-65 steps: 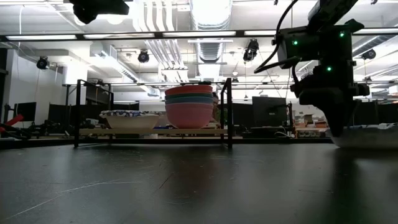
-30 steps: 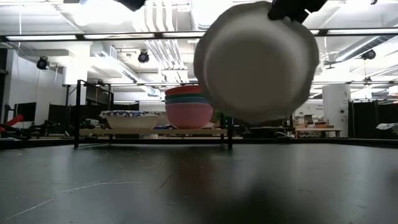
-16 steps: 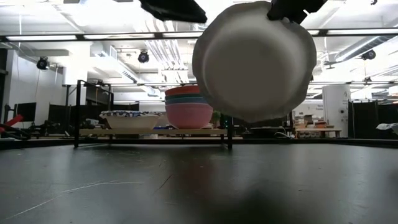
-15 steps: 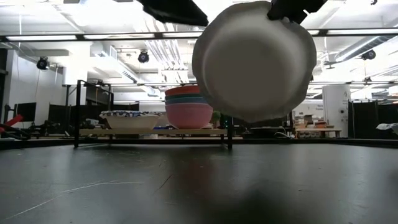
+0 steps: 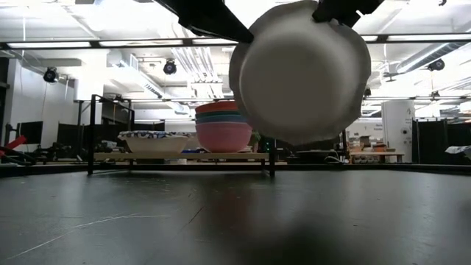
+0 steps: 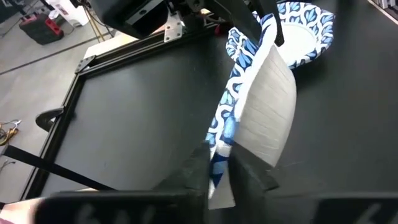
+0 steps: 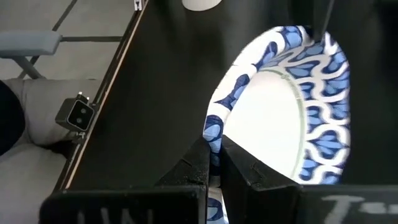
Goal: Place and stack bowls onto a shelf
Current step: Stack the white patterned bowl on top of the white patterned bowl
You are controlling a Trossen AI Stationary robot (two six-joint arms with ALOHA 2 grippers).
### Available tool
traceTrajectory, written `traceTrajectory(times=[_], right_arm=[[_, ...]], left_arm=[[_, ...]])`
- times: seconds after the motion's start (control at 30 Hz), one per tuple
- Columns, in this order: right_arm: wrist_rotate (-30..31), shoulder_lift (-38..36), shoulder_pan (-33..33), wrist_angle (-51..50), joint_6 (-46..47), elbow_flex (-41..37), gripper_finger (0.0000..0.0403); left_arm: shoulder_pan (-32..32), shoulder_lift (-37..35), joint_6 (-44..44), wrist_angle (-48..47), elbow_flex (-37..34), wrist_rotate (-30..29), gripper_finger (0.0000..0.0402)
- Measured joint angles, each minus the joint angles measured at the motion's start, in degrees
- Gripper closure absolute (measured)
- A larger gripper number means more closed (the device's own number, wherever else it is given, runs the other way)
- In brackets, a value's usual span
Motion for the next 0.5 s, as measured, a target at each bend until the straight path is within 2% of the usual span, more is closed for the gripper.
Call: traceTrajectory(times=[0.07,0.2,0.5], right_arm=[[0.0,0.0,-0.02,0.05,-0.31,0.0,0.039],[1.07,0.0,0.0,0.8,-0.49,-0.04,0.0367],[2.97,-0.4,-0.17,1.38,-0.12,-0.04,0.0244]], left_arm=[[-0.02,0.0,-0.39,-0.02,0.0,0.01,0.0391],[-0.02,-0.07,-0.81,-0.02,0.0,-0.02,0.0393],[-0.17,-0.28,-0.76,-1.38,0.0,0.01,0.0401]])
